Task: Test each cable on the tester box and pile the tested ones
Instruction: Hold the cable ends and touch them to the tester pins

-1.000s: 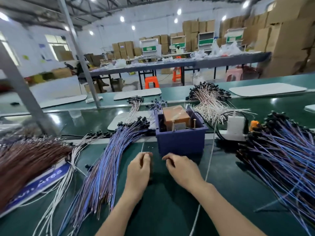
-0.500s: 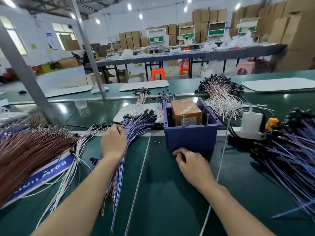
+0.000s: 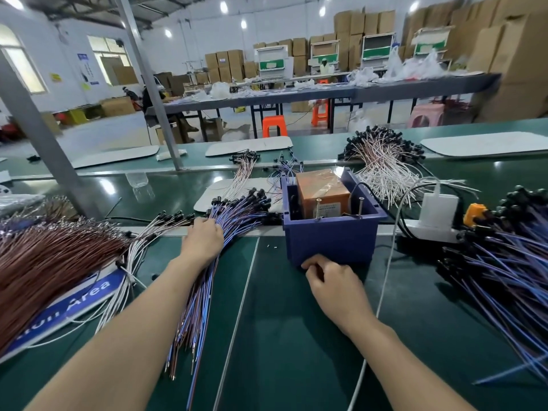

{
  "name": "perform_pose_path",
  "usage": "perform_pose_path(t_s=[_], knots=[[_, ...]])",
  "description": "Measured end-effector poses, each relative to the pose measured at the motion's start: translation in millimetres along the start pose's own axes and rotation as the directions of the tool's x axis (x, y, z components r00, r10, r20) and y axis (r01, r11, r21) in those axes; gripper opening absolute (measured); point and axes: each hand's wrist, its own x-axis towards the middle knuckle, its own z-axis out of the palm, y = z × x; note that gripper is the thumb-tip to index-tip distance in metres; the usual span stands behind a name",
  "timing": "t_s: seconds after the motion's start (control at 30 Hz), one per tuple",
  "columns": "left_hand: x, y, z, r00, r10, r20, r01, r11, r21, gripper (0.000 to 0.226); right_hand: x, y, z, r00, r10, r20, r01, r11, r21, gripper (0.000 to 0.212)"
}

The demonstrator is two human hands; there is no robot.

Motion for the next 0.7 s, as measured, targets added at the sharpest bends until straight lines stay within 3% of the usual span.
perform_pose_path(t_s=[0.17, 0.4, 0.7], knots=[[-2, 4, -1, 0.996, -0.04, -0.079, 0.028, 0.99, -0.141, 0.036, 1, 0, -1, 1.0, -0.001, -0.01, 0.001, 0.999, 0.045, 0.017], [-3, 6, -4, 0.996, -0.09, -0.023, 0.081, 0.961, -0.265, 0.033, 1, 0, -1, 1.0, 0.01, -0.023, -0.009, 0.998, 0.063, 0.017], [-7, 3, -11, 0.987, -0.106, -0.119, 0.034, 0.869, -0.493, 0.041, 2, 1, -1, 0.999, 0.013, -0.03, -0.011, 0.997, 0.079, 0.017]])
